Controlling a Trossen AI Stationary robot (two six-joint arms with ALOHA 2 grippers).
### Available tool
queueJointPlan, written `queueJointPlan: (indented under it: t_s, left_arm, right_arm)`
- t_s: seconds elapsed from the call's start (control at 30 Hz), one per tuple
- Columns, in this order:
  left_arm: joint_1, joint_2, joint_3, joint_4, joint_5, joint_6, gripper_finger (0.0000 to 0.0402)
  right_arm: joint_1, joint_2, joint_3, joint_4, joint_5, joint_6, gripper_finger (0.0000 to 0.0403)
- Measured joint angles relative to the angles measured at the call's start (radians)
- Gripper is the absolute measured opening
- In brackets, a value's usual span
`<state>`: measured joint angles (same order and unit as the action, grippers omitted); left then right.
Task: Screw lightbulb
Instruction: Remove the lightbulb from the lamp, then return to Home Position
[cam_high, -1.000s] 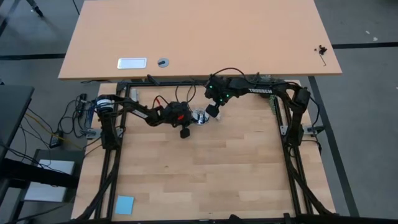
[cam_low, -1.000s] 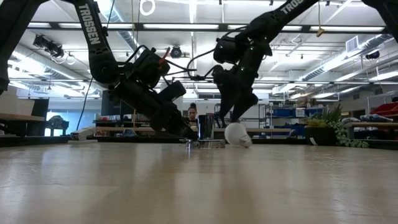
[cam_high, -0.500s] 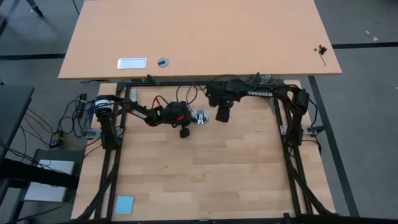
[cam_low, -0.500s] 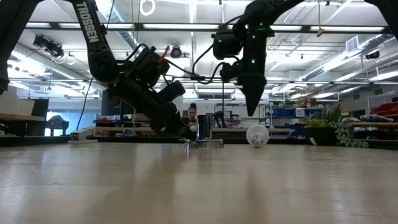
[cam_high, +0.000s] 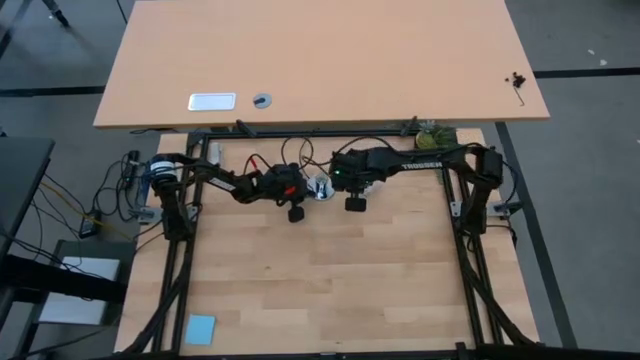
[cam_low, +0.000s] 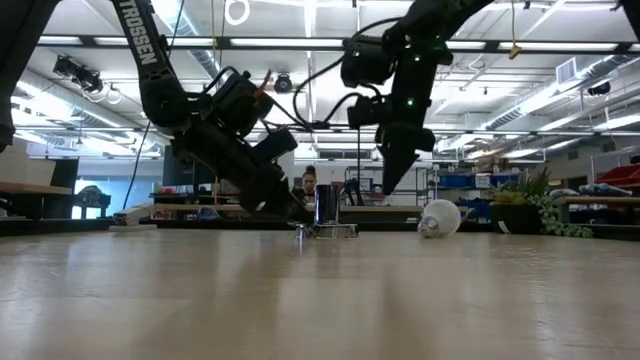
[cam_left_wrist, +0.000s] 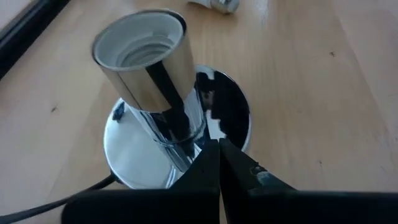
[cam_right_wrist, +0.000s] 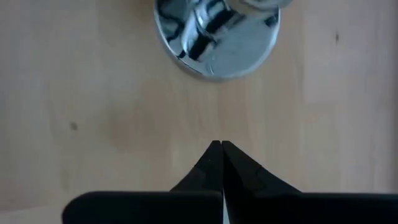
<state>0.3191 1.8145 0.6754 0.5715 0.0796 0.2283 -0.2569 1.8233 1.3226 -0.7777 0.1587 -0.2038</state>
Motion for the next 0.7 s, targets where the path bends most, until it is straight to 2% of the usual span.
queueJointPlan:
  t_s: [0.17, 0.33, 0.57, 0.7]
  left_arm:
    - [-0.012, 0.000, 0.001, 0.010, -0.004, -0.007, 0.0001]
    - [-0.023, -0.001, 0.002, 0.024, -0.004, -0.023, 0.0001]
    - [-0.027, -0.002, 0.002, 0.030, -0.003, -0.058, 0.0001]
    - [-0.027, -0.002, 0.002, 0.036, -0.002, -0.061, 0.0001]
  right_arm:
    - [0.029, -0.104, -0.111, 0.168, -0.026, -0.002, 0.0008]
    - [0.044, -0.240, -0.276, 0.398, -0.032, -0.001, 0.0004]
    - [0.046, -0.405, -0.512, 0.746, -0.148, 0.005, 0.0004]
    - [0.046, -0.452, -0.634, 0.915, -0.214, 0.027, 0.0005]
